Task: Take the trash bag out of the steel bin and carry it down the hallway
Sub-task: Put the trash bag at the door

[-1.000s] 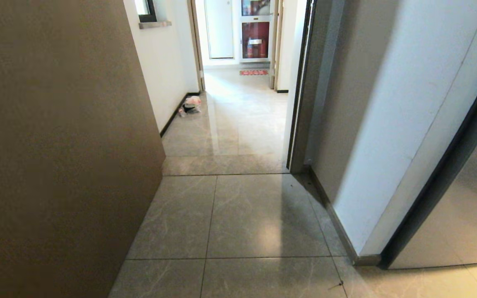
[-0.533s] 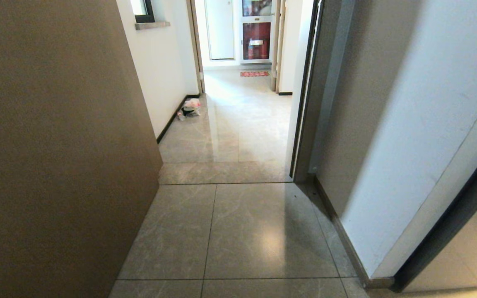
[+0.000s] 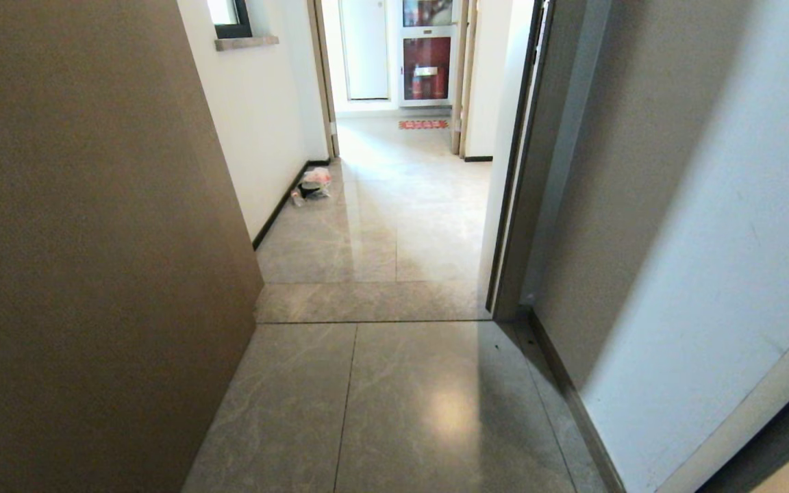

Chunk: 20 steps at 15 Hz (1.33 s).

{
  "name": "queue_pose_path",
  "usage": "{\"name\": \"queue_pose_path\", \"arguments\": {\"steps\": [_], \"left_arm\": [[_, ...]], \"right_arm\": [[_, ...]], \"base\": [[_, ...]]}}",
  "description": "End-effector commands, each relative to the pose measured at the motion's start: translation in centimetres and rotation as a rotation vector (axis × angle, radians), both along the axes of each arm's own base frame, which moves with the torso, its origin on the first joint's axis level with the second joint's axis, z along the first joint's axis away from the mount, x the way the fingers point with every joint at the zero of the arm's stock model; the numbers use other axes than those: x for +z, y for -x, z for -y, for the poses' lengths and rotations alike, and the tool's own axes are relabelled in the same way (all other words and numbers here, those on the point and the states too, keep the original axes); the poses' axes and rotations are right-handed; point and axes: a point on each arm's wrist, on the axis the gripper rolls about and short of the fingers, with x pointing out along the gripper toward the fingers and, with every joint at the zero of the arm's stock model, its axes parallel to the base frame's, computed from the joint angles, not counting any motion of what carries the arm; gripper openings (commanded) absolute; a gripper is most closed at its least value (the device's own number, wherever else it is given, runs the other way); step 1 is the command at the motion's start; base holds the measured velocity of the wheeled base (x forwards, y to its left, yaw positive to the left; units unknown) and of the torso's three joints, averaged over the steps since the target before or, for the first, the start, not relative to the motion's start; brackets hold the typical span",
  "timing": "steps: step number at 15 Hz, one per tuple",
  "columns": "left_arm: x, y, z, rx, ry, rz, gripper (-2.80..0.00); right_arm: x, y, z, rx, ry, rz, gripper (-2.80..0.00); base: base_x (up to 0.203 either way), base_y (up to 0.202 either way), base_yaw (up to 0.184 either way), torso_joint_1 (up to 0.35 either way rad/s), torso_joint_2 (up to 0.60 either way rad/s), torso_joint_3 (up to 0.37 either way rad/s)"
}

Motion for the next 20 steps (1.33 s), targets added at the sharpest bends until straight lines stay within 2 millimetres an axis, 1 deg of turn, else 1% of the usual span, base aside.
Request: {"name": "queue_pose_path", "arguments": {"steps": [1,20], "left_arm": [[0.00,-0.01,0.00,0.000,0.000,-0.001,-2.80],[0.00,-0.01,0.00,0.000,0.000,-0.001,-2.80]], "right_arm": [[-0.10,0.29,0.00,0.000,0.000,0.039,-2.80],[-0.10,0.29,0.00,0.000,0.000,0.039,-2.80]], "base": [[0.191,0.000,0.001,0.002,0.00,0.005],[0.193,0.000,0.002,0.002,0.00,0.003]]}}
